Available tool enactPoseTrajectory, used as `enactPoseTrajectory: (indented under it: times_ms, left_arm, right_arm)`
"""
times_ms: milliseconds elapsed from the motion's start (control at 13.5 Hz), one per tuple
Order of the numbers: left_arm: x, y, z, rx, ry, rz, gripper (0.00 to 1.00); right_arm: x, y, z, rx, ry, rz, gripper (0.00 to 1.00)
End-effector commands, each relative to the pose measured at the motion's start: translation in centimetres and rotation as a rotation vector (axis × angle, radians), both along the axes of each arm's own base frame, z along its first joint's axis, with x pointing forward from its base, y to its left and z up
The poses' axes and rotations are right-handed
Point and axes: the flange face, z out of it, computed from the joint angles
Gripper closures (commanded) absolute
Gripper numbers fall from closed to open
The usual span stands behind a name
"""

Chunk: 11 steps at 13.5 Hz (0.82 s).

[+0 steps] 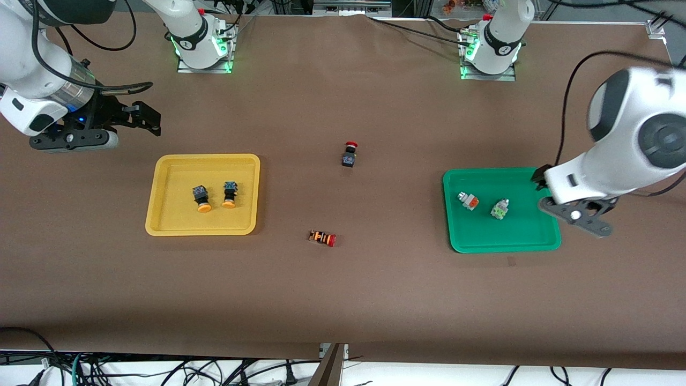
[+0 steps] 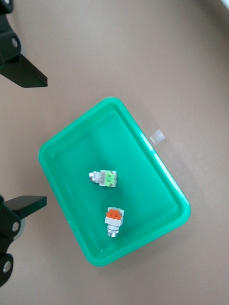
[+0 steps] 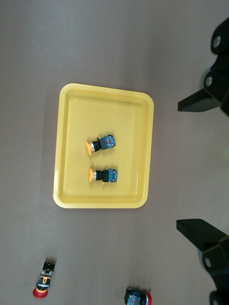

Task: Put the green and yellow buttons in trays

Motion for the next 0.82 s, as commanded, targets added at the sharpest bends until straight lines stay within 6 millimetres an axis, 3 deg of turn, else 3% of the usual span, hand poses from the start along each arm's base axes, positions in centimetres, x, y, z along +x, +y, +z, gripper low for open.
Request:
enactPoseTrajectory:
  times_ms: [0, 74, 223, 297, 446, 520, 595, 669, 743]
  left_arm:
    - [-0.7, 1.7, 6.5, -0.061, -0.035, 0.070, 0.00]
    - [-0.4, 1.8, 7.3, -0.067, -0.054, 0.075, 0.00]
    - [-0.1, 2.4, 7.0, -0.062, -0.065, 0.152, 0.00]
    - [-0.4, 1.4, 7.8, -0.060, -0.081, 0.234, 0.00]
    - [-0.9, 2.4, 8.2, -0.133, -0.082, 0.326, 0.00]
    - [-2.5, 2.9, 9.7, -0.148, -0.096, 0.348, 0.00]
    - [-4.1, 2.1, 9.0, -0.126, -0.091, 0.351, 0.00]
    - [-5.3, 3.5, 9.6, -0.124, -0.148, 0.377, 0.00]
    - [-6.2, 3.5, 9.5, -0.132, -0.179, 0.371, 0.00]
  right_arm:
    - [0.5, -0.1, 0.6, 0.001, -0.026, -0.014, 0.01]
    - [0.6, -0.1, 0.5, 0.001, -0.028, -0.014, 0.01]
    - [0.5, -0.1, 0.5, 0.001, -0.028, -0.014, 0.01]
    - [0.5, -0.1, 0.5, 0.001, -0.029, -0.016, 0.01]
    - [0.4, -0.1, 0.6, 0.001, -0.031, -0.014, 0.01]
    - [0.5, -0.1, 0.6, 0.002, -0.033, -0.014, 0.01]
    - [0.5, -0.1, 0.7, 0.002, -0.034, -0.014, 0.01]
    - [0.5, 0.0, 0.7, 0.002, -0.034, -0.013, 0.01]
    - [0.4, 0.0, 0.7, 0.004, -0.034, -0.013, 0.01]
